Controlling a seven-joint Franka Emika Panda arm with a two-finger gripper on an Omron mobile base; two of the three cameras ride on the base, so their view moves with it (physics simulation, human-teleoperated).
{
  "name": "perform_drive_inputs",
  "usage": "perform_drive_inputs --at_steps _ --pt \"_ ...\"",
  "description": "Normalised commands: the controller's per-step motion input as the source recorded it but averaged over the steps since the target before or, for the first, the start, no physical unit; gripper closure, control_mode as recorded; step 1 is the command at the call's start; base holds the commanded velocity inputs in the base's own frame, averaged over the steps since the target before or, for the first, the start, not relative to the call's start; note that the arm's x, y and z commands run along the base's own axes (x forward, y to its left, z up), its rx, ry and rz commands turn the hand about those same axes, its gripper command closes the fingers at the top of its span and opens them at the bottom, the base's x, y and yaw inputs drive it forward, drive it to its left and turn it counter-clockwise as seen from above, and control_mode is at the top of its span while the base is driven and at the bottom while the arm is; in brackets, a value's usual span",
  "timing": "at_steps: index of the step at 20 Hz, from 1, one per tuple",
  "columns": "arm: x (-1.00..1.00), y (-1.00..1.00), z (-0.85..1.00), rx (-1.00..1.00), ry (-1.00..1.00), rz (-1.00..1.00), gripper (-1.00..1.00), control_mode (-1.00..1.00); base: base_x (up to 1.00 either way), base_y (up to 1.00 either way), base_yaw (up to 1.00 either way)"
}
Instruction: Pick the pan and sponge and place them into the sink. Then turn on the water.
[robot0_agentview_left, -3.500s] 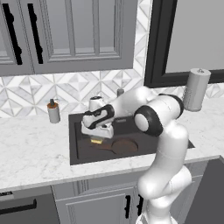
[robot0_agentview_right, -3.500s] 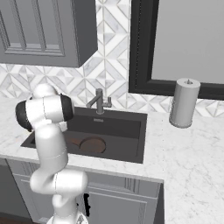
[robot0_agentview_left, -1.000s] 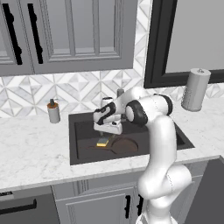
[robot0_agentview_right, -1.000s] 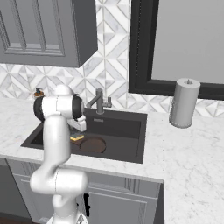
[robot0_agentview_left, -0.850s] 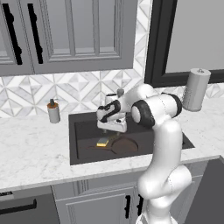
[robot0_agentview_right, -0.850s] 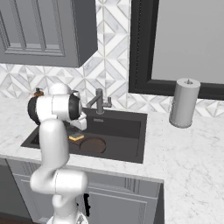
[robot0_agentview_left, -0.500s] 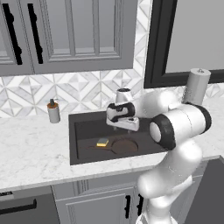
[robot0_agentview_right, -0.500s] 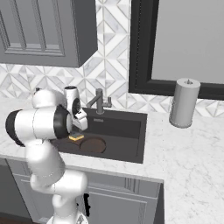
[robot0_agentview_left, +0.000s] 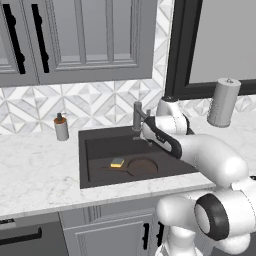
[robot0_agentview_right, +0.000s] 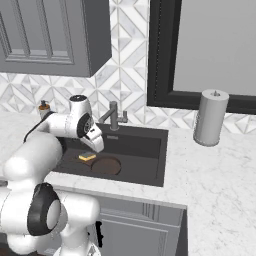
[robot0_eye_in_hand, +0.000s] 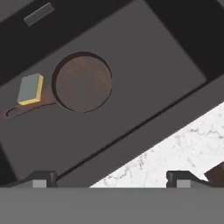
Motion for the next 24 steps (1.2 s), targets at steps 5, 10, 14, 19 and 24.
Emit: perform_drive_inputs --at_steps 5,10,14,19,24 --pt "-0.14 -0.76 0.1 0.11 0.0 0.08 -1.0 -1.0 0.0 0.0 0.0" --pt "0.01 -0.61 0.0 0.13 0.0 0.1 -1.0 -1.0 0.0 0.0 0.0" --pt "0.33 -0.23 0.0 0.21 0.0 0.29 -1.0 -1.0 0.0 0.0 0.0" --pt "0.59 -0.18 0.0 0.18 0.0 0.2 -1.0 -1.0 0.0 0.0 0.0" --pt "0.65 -0.09 0.0 0.13 0.02 0.11 -1.0 -1.0 0.0 0.0 0.0"
